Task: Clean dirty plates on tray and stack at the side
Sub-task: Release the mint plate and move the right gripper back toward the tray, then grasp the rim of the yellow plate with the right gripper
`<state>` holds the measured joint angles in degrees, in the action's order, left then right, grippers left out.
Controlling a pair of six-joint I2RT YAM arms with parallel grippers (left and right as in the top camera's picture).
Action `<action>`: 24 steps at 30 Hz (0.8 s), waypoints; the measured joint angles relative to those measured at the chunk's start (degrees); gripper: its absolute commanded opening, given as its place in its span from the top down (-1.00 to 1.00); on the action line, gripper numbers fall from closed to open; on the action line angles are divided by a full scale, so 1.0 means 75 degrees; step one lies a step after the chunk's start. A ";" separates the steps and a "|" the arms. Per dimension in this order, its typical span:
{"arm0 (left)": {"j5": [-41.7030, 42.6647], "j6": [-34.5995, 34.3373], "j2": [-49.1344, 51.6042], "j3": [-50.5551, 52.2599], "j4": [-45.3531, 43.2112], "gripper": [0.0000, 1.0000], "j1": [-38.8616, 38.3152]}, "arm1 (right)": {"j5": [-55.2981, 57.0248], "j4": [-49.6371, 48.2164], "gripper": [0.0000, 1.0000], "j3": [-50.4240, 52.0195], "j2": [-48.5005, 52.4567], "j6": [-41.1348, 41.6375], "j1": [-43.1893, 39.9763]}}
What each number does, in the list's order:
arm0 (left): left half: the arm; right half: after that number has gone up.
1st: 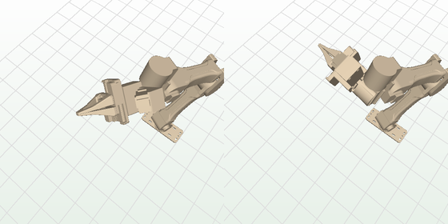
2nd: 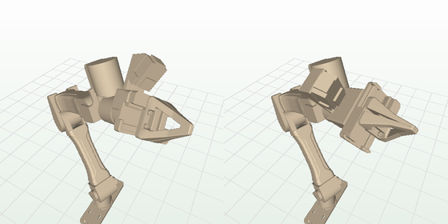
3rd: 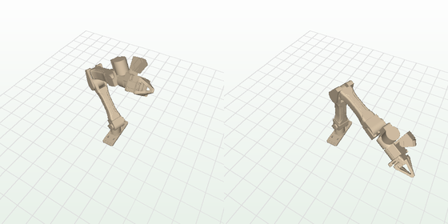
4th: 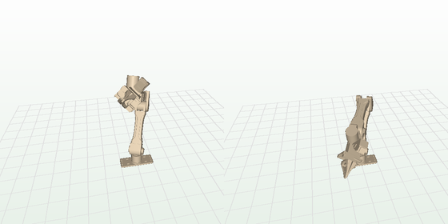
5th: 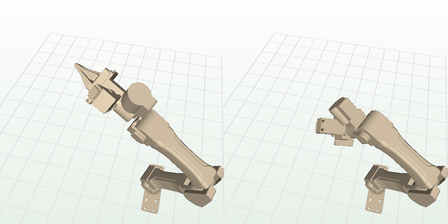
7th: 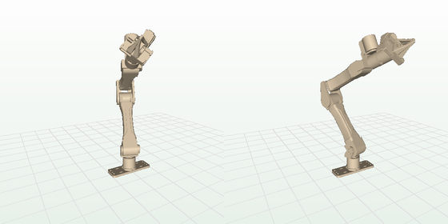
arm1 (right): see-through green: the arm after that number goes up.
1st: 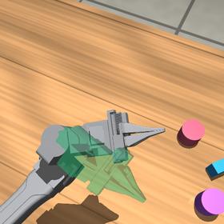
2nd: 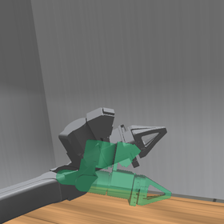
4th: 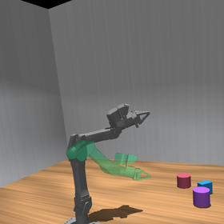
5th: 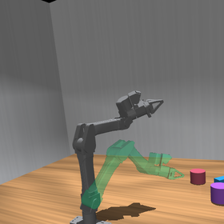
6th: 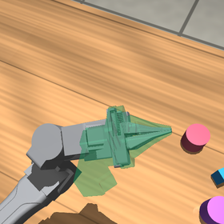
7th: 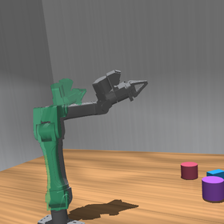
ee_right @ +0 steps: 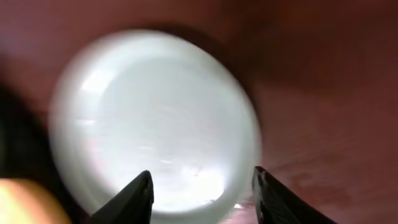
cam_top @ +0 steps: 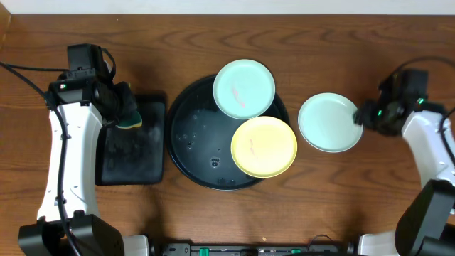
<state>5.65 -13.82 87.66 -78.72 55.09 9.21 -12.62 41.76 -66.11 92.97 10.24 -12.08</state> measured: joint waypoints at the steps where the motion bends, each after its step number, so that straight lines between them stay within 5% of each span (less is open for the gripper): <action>1: 0.0000 0.0006 0.0000 0.0000 0.0003 0.85 0.0000 | -0.0277 0.0082 -0.01 -0.0201 -0.0003 -0.0012 0.0070; 7: 0.0000 0.0023 0.0000 0.0000 0.0000 0.85 0.0000 | -0.1157 0.0335 0.06 -0.0385 -0.0006 -0.0128 0.1288; 14: 0.0000 0.0023 0.0000 0.0000 -0.0003 0.85 0.0000 | -0.0533 0.0469 0.25 -0.0361 0.0143 -0.0428 0.3022; 24: 0.0000 0.0023 0.0000 0.0000 -0.0006 0.85 0.0000 | -0.0140 0.0667 0.51 -0.0312 0.1361 -0.0711 0.3544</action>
<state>5.65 -13.65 87.66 -78.72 55.05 9.21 -13.67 46.76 -68.45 103.18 4.91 14.50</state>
